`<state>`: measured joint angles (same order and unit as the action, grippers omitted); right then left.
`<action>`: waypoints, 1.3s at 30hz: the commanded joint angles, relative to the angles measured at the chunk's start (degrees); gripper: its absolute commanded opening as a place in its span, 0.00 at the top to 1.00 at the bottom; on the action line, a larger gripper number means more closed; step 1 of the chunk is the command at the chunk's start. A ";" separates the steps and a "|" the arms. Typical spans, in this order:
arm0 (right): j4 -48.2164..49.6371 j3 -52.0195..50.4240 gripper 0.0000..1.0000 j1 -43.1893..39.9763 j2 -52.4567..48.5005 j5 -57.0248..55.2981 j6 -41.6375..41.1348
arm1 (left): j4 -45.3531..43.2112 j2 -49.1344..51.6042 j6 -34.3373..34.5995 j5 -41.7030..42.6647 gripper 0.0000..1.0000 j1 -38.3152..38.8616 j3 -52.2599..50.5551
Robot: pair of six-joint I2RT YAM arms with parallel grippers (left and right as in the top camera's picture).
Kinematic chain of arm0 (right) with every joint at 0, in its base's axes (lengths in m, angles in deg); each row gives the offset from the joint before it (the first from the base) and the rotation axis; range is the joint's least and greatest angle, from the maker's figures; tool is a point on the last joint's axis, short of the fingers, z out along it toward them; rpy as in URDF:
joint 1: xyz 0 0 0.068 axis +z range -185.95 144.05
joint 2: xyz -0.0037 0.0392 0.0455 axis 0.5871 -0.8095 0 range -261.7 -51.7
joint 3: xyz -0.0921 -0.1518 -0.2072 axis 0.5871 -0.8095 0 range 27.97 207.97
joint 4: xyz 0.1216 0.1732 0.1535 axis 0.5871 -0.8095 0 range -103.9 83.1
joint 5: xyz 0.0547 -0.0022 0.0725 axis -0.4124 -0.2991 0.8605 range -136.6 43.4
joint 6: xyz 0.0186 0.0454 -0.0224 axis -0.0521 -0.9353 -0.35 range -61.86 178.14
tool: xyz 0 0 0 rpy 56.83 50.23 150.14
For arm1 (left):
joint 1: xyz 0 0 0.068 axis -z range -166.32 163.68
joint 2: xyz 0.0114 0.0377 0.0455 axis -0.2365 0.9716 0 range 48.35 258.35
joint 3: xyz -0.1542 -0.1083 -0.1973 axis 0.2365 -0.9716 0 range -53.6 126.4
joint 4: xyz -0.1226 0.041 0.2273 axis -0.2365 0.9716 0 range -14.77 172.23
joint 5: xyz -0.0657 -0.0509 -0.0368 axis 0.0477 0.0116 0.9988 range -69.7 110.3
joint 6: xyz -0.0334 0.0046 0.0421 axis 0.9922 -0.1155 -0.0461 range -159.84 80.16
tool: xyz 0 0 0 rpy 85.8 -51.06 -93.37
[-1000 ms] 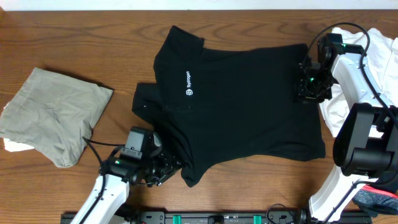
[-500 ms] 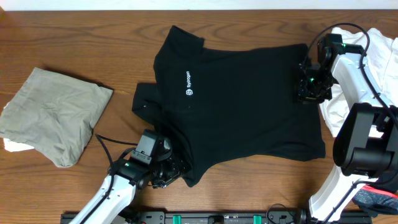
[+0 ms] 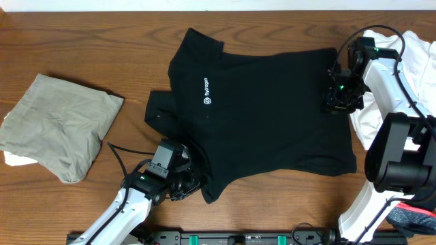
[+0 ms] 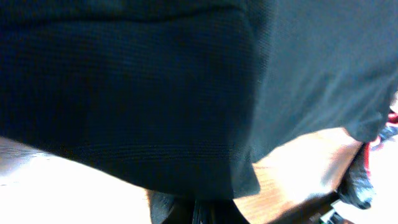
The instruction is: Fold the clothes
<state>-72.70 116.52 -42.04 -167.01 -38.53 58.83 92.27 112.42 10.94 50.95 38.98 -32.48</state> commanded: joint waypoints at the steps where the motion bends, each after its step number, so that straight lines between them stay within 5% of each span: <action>1: -0.37 0.74 0.67 0.37 0.72 -0.13 0.68 | -0.46 -1.40 -0.31 5.01 0.94 0.17 1.09; 8: -1.05 0.74 0.67 0.37 0.72 -0.24 0.68 | -0.37 -10.14 -0.92 4.92 0.94 0.13 5.03; 15: -2.08 0.74 0.67 0.37 0.72 -0.37 0.68 | 4.76 -15.41 -0.94 -6.47 0.94 0.13 5.03; 22: -7.28 0.74 0.77 0.13 1.73 -2.78 -1.81 | 4.70 -15.67 -1.49 -9.46 0.94 0.11 5.14; 32: -13.25 -1.53 0.77 -7.72 14.14 -0.09 -4.55 | 4.94 -15.65 -6.95 -11.26 0.94 -3.41 8.55; 39: -11.13 -12.96 0.76 -10.49 25.11 2.29 -3.19 | 14.29 -15.19 -7.04 -7.69 0.88 -3.69 8.74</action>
<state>-84.54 107.89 -52.31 -144.54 -38.18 55.58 103.61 97.25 5.11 41.49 35.48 -24.46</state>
